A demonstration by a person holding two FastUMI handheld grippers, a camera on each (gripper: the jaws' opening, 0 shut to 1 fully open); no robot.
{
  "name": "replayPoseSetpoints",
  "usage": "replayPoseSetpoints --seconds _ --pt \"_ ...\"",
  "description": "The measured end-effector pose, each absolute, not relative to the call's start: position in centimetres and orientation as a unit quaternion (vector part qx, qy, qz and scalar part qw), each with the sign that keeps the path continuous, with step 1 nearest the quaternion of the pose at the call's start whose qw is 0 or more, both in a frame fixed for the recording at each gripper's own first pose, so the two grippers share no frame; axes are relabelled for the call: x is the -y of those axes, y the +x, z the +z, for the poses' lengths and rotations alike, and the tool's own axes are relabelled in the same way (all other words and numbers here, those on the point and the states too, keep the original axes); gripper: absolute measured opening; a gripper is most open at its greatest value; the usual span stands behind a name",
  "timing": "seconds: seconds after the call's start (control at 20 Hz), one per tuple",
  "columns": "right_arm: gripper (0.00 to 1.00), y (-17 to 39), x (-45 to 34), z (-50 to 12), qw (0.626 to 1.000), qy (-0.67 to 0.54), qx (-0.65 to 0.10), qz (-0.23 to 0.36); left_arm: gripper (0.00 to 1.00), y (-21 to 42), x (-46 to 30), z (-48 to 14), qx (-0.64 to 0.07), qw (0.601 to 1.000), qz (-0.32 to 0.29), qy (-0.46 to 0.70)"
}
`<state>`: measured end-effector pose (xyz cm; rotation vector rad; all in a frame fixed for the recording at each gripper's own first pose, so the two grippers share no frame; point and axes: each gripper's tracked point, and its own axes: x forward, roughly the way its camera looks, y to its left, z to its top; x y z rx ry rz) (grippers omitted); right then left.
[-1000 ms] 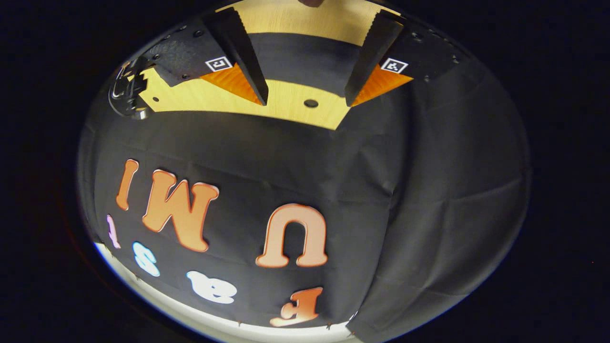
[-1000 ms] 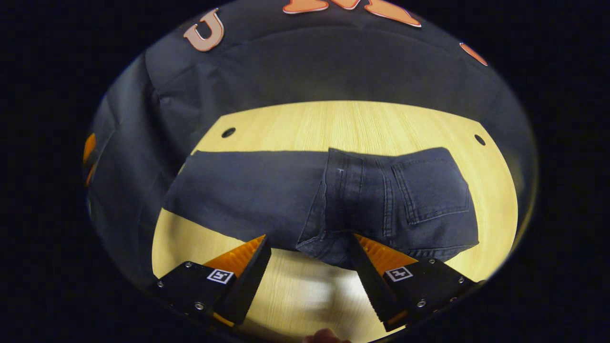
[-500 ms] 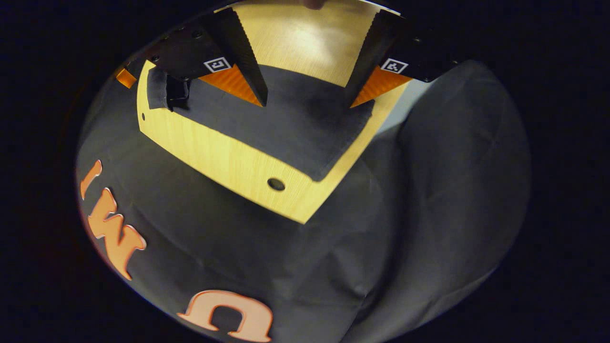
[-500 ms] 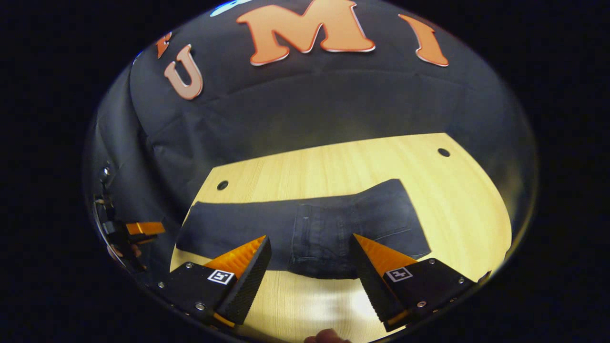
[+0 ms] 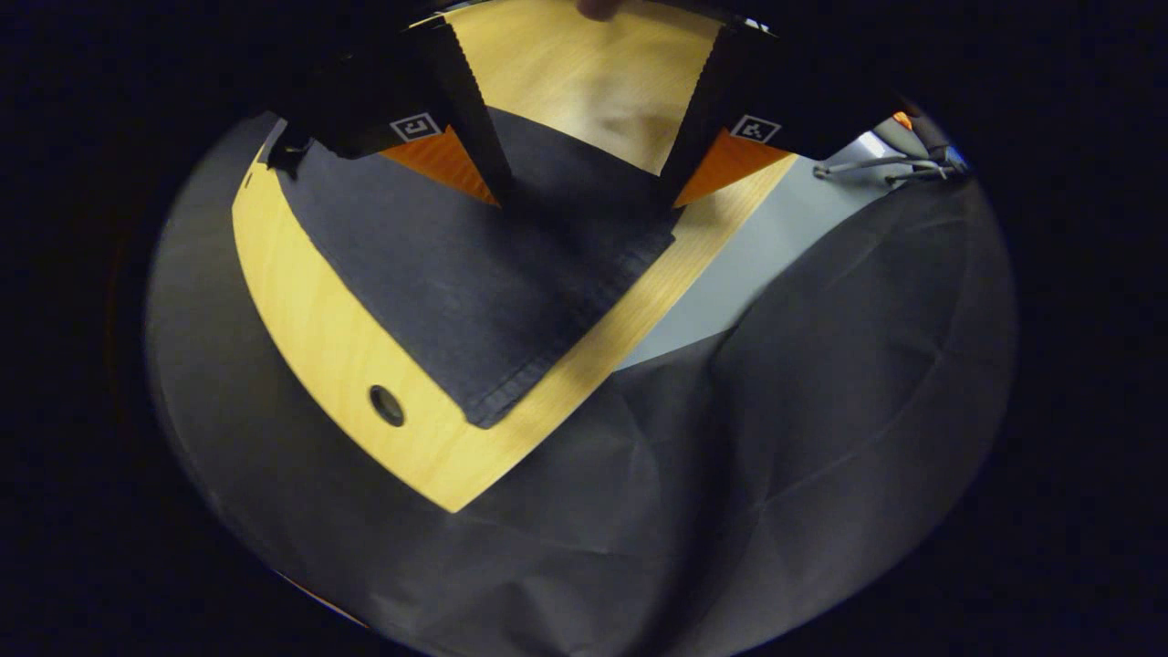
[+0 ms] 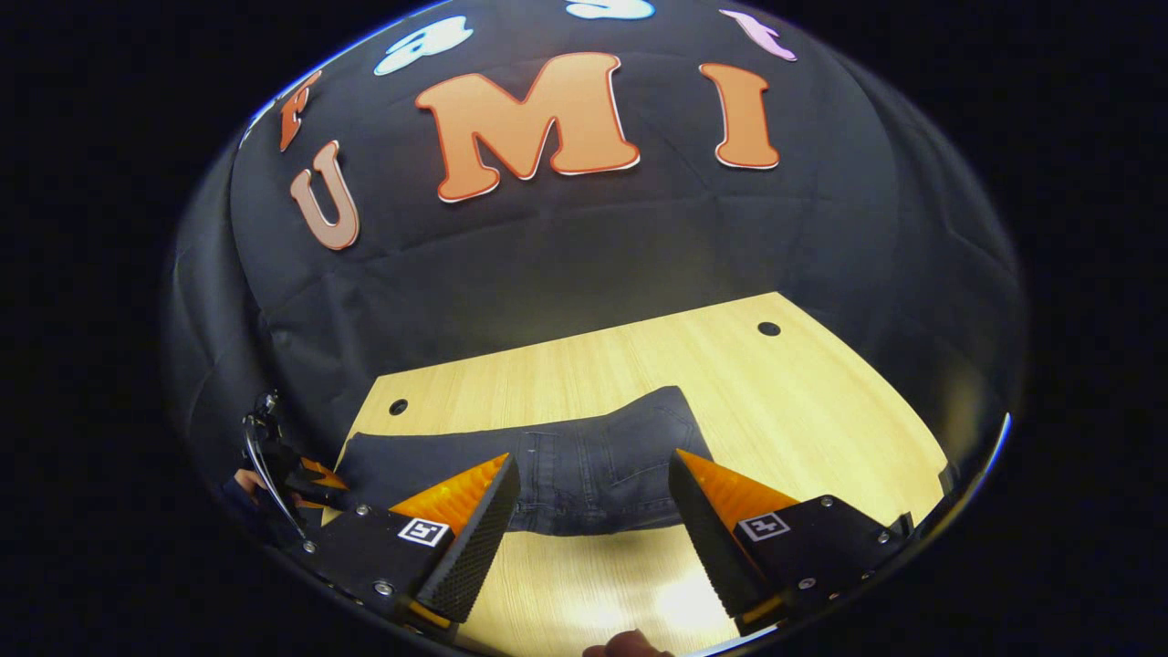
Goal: Grasp the waist and the cuffs of the jeans and fold them to make the two legs overlap; first hold the waist and fold one-third of the jeans toward the cuffs, then hold the cuffs and fold the remaining one-third in the same direction to finish folding.
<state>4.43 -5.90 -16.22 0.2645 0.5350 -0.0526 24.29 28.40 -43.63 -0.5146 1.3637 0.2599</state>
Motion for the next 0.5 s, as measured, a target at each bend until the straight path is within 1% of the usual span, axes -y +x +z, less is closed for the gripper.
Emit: replayPoseSetpoints --seconds 0.05,0.1,0.15,0.25,0.3,0.35,0.4,0.45,0.5 --pt "0.99 4.3 6.2 -16.2 0.955 0.130 -0.264 -0.030 0.99 24.4 -28.4 -43.8 -0.629 0.731 0.131 -0.229" --pt "0.99 4.1 6.3 -16.2 0.955 0.130 -0.265 -0.031 0.97 25.2 -28.6 -44.2 -0.623 0.738 0.136 -0.221" --pt "1.00 4.2 6.4 -16.3 0.955 0.131 -0.265 -0.032 0.97 24.8 -29.0 -44.5 -0.633 0.730 0.149 -0.208" --pt "0.99 4.4 6.5 -16.3 0.954 0.134 -0.265 -0.030 0.97 24.6 -28.8 -44.9 -0.650 0.724 0.171 -0.157" --pt "0.99 4.5 6.5 -16.3 0.955 0.136 -0.263 -0.027 0.96 24.7 -28.4 -44.7 -0.643 0.730 0.177 -0.147" --pt "0.99 4.7 6.4 -16.3 0.955 0.137 -0.262 -0.024 0.98 25.2 -28.4 -44.8 -0.633 0.738 0.181 -0.148" --pt "0.99 4.7 6.3 -16.2 0.956 0.138 -0.260 -0.018 0.92 25.5 -28.6 -44.7 -0.621 0.749 0.179 -0.148" --pt "0.99 4.8 6.4 -16.4 0.956 0.136 -0.260 -0.013 0.87 25.8 -28.4 -44.5 -0.613 0.760 0.164 -0.141" --pt "0.99 4.8 6.6 -16.5 0.956 0.134 -0.262 -0.010 0.76 26.9 -28.4 -44.7 -0.589 0.786 0.139 -0.128"
